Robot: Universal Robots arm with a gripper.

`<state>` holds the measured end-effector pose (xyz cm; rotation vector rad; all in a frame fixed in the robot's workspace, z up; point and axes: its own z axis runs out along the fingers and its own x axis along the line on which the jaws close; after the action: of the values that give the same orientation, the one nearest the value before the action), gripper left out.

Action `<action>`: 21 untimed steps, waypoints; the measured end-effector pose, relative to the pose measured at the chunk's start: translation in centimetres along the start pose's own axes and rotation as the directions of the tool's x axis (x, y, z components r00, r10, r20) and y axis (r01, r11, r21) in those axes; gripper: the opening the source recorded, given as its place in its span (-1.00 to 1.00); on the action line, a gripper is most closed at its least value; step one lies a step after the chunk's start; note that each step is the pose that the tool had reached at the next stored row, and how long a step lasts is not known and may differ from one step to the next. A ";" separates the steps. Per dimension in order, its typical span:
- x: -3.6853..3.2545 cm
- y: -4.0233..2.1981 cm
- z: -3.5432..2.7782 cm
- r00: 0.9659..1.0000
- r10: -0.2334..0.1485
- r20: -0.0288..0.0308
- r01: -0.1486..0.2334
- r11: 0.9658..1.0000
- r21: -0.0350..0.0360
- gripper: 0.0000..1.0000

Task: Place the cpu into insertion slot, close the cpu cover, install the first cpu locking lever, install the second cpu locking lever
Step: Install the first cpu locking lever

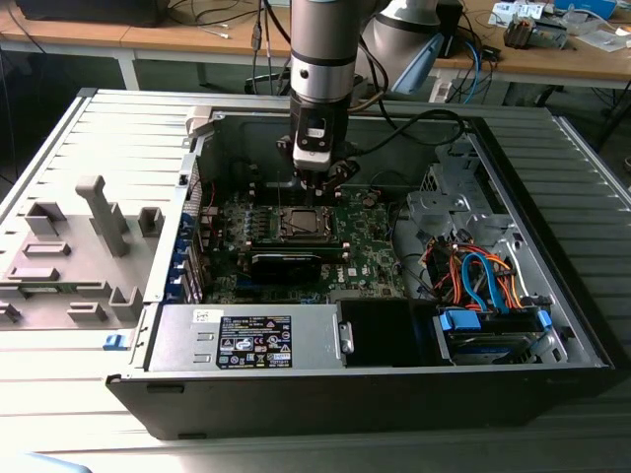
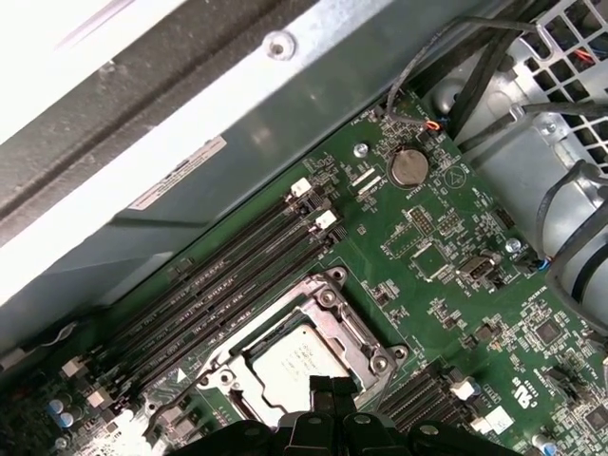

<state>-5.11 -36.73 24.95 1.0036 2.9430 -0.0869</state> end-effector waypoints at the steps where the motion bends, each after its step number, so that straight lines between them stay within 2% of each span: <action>1: 0.00 0.00 0.00 1.000 -0.004 0.000 0.004 1.000 0.000 -0.79; 21: 0.00 0.00 0.00 0.998 -0.063 0.003 0.063 0.998 -0.003 -0.79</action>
<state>-5.12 -36.73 24.95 0.9089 2.9717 -0.0853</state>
